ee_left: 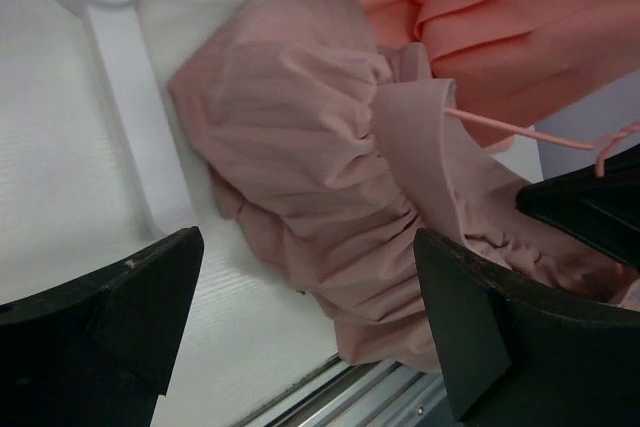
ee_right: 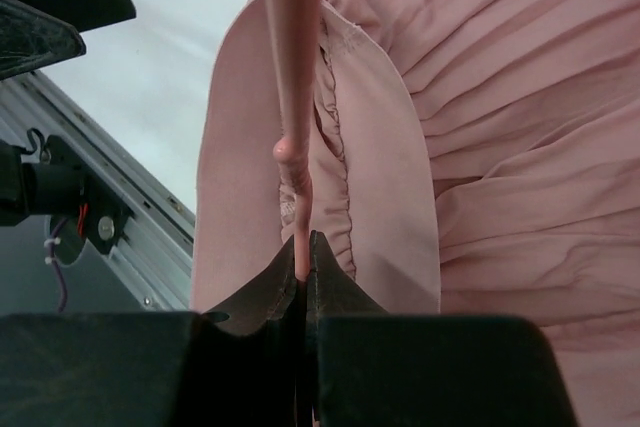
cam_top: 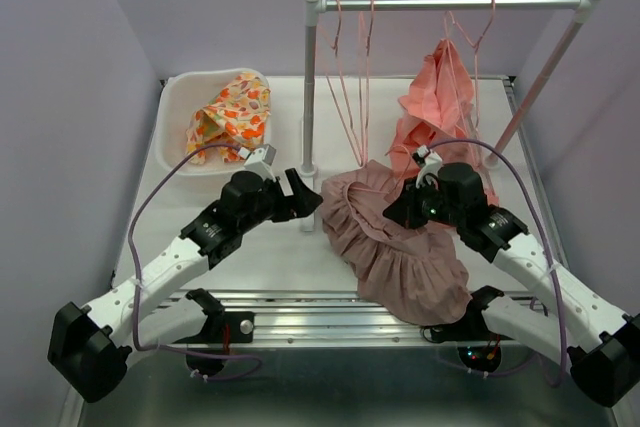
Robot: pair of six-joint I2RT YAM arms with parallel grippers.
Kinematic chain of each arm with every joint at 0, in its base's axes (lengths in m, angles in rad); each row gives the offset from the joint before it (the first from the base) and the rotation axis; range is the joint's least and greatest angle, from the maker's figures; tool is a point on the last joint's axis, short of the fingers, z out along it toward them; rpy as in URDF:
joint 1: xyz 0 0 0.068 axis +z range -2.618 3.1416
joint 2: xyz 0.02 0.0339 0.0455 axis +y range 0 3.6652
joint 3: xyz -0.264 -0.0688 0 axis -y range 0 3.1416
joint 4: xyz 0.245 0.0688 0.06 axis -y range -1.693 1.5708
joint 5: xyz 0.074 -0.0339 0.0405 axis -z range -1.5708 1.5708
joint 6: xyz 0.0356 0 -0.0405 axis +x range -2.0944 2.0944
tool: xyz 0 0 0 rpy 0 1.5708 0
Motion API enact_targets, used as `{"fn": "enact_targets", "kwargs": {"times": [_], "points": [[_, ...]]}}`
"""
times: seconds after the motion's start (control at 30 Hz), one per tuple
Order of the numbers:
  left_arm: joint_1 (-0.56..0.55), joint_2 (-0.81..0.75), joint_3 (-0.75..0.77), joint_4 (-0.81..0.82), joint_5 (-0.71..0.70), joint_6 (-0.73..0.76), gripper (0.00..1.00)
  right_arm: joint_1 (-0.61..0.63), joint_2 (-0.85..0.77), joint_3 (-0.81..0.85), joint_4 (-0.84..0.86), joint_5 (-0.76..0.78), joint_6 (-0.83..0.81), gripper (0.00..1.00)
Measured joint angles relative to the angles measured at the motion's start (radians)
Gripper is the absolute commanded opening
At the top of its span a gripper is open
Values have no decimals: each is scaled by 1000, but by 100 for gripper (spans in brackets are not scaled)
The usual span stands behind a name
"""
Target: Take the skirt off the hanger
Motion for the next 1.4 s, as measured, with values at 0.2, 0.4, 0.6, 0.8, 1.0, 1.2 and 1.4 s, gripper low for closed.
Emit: {"fn": "enact_targets", "kwargs": {"times": [0.2,0.4,0.6,0.8,1.0,1.2,1.4], "points": [[-92,91,-2,124,24,-44,99,14,3,-40,28,-51,11,1],[-171,207,28,150,11,-51,99,35,4,-45,63,-73,14,1],[-205,311,77,158,-23,-68,77,43,4,-45,83,-90,14,1],[-213,340,106,134,-109,-92,46,53,3,-45,84,-98,11,1],[-217,349,155,80,-221,-104,0,53,-17,-45,78,-116,2,1],[-224,396,220,15,-293,-127,0,53,-60,-45,68,-124,2,1],[-225,393,232,-87,-384,-180,0,53,-82,-45,14,-142,-21,1]]}}
